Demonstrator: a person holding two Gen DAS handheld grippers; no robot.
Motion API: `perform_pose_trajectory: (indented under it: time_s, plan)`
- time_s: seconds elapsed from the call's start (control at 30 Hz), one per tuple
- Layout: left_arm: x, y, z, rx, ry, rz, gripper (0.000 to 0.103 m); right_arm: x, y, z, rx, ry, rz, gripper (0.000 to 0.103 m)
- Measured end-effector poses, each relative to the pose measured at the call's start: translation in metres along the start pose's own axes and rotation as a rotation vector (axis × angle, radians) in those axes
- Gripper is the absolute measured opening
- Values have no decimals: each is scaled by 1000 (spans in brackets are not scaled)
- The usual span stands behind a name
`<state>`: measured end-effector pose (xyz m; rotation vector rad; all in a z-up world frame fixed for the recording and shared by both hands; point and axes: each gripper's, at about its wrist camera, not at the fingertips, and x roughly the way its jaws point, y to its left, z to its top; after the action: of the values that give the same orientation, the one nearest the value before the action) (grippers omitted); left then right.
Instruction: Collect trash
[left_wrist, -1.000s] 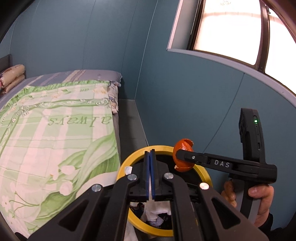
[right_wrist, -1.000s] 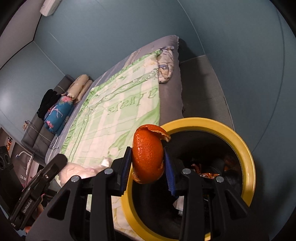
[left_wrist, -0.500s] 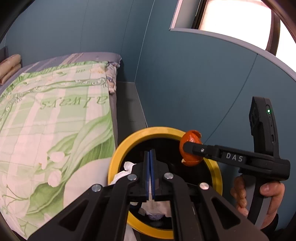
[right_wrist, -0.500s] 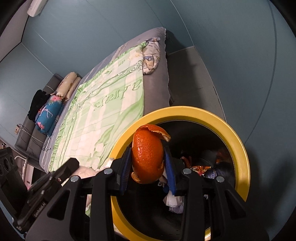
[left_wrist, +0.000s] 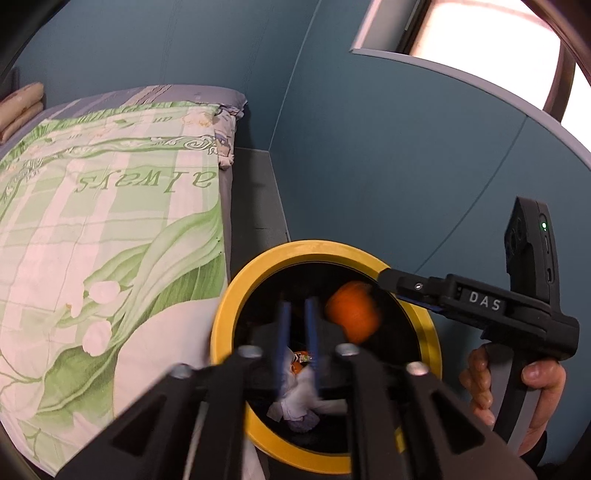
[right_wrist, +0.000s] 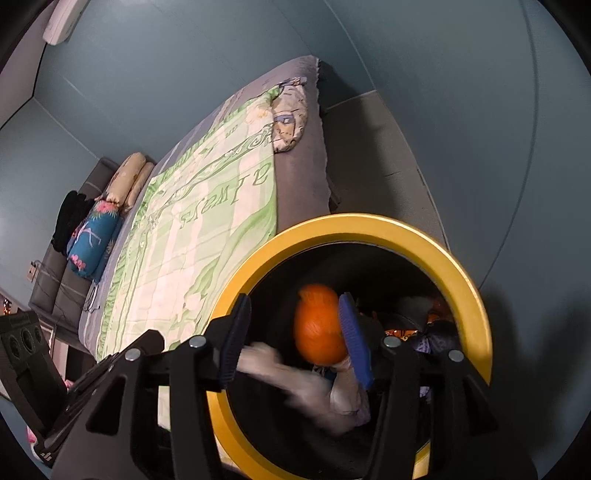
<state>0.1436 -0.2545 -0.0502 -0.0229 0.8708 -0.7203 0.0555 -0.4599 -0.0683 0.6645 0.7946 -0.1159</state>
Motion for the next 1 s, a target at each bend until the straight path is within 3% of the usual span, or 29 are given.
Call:
perform_pose_trajectory:
  time_s: [0.03,0.1,0.77,1.0]
  plan:
    - [-1,2,0,-11,-6,1,34,-1,-1,1,5,-6,-3,49]
    - [-5,5,0,-20,-25,8,38,-5,-2,1,12,-14,-5,50]
    - [-54,53,-10,-97,-108,91,38,-1,28,3,-61,-23,-12,50]
    - [-81,79,-22,-136,-141,140,38,9,58,-2,-132,3,12,50]
